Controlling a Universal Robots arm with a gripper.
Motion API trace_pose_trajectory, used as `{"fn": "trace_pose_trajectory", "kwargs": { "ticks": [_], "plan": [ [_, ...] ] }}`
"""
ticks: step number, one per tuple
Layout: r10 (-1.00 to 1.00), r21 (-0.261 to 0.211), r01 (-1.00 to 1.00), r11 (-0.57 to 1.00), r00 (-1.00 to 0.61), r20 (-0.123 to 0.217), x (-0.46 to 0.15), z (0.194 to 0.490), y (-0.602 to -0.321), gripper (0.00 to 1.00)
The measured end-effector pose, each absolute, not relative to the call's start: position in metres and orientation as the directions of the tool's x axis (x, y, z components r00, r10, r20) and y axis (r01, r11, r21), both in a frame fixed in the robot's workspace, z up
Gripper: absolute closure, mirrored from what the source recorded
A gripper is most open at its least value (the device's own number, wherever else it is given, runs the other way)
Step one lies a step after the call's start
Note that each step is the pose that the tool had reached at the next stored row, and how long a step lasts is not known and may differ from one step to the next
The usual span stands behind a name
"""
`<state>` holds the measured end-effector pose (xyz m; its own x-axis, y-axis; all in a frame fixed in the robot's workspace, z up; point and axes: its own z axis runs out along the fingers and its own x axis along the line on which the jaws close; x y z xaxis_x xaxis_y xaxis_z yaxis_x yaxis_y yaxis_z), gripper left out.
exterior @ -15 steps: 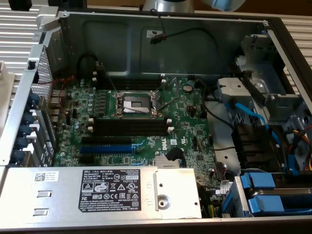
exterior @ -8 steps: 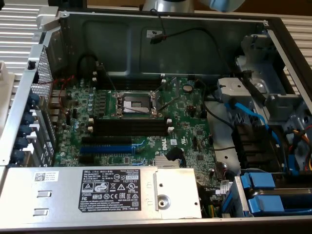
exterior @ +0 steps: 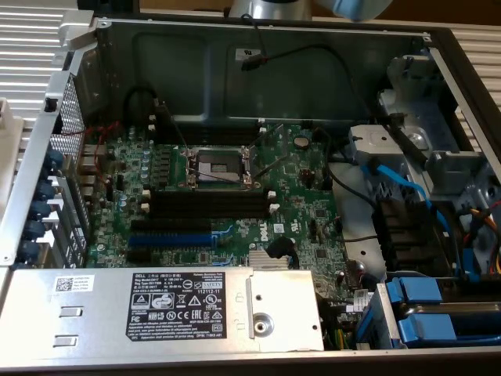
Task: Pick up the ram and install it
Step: 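Reach for the ram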
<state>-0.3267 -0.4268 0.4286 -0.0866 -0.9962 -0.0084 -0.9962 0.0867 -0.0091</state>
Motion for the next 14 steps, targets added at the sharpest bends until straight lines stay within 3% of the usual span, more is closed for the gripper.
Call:
{"fn": "trace_pose_trajectory", "kwargs": {
  "ticks": [14],
  "plan": [
    [-1.000,0.000,-1.000,0.027,-0.027,-0.008,-0.355,0.417,-0.433,0.89]
  ]
}}
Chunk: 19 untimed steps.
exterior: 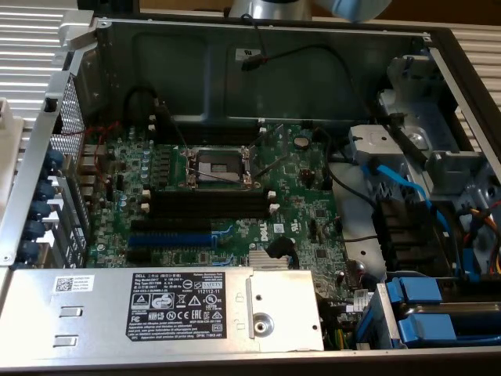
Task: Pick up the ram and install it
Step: 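Reach for the ram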
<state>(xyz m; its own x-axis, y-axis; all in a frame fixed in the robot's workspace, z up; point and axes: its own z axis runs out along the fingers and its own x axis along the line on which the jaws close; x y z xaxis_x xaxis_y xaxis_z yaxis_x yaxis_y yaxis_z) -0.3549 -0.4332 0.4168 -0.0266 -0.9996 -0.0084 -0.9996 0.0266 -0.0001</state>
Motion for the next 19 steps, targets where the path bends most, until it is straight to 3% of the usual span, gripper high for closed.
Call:
{"fn": "trace_pose_trajectory", "kwargs": {
  "ticks": [19],
  "plan": [
    [-1.000,0.000,-1.000,0.027,-0.027,-0.008,-0.441,0.408,-0.417,0.89]
  ]
}}
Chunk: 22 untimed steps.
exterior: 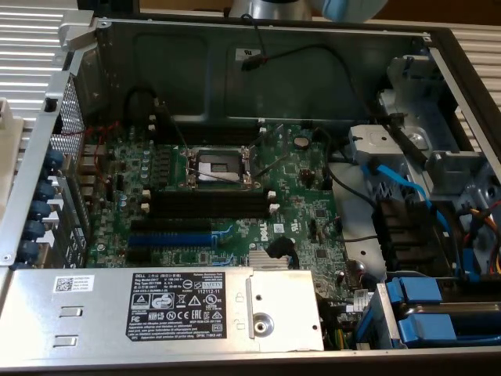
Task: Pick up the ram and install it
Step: 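Reach for the ram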
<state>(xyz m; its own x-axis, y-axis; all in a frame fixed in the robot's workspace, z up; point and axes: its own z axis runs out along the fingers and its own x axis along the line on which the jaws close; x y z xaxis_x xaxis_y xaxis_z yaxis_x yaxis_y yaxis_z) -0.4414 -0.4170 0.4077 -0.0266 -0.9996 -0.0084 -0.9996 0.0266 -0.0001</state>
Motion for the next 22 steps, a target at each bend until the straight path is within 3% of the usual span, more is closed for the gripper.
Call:
{"fn": "trace_pose_trajectory", "kwargs": {
  "ticks": [22],
  "plan": [
    [-0.999,-0.001,-1.000,-0.026,0.026,-0.023,-0.479,0.399,-0.401,0.89]
  ]
}}
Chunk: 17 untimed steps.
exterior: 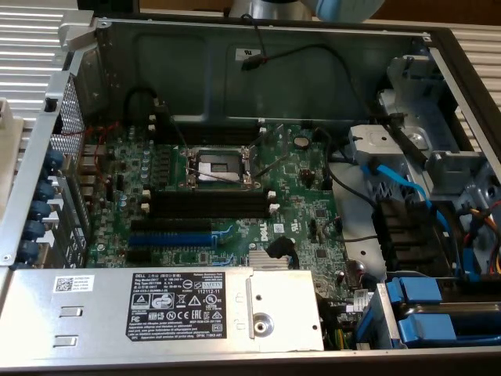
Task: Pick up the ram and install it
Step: 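Reach for the ram, then pick up the ram and move it above insertion slot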
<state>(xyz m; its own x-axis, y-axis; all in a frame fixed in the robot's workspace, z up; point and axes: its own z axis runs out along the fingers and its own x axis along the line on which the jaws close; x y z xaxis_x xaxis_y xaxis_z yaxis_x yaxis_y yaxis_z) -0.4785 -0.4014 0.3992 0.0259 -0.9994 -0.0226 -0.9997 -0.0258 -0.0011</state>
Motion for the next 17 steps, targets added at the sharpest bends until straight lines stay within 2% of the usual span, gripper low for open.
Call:
{"fn": "trace_pose_trajectory", "kwargs": {
  "ticks": [17],
  "plan": [
    [-0.999,-0.001,-0.999,-0.044,0.044,-0.023,-0.4803,0.3991,-0.4012,0.89]
  ]
}}
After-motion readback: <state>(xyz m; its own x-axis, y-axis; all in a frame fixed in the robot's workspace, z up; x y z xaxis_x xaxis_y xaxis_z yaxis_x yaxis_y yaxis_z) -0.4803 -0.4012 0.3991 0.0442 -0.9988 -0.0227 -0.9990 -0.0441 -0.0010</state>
